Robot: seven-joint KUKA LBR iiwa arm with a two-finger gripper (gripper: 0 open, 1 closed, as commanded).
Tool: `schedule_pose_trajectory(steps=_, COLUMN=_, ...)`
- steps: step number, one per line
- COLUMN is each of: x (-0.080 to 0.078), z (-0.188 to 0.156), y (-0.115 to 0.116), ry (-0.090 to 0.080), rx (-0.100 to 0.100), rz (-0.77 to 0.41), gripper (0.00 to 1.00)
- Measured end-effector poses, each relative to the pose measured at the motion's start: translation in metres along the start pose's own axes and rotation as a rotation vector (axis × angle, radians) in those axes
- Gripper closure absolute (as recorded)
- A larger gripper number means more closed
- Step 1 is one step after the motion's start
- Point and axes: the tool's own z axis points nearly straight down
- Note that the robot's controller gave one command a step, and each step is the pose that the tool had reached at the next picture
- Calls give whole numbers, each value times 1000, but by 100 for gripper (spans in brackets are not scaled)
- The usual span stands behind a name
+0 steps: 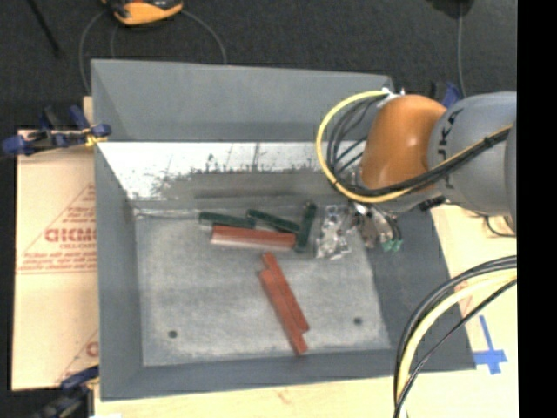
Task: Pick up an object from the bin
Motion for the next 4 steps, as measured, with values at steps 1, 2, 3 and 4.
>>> schedule_pose_trajectory(steps=1, x=0, z=0, y=0, ry=0, rx=1, rz=-2, gripper=0)
schedule_pose_trajectory(steps=2, x=0, z=0, y=0, ry=0, rx=1, rz=-2, gripper=0)
schedule_pose_trajectory(steps=3, x=-65, z=13, y=46, ry=-27, rx=14, rz=-68, gripper=100)
schedule_pose_trajectory(steps=4, x=-65, z=13, y=46, ry=-27, rx=14, rz=-68, gripper=100)
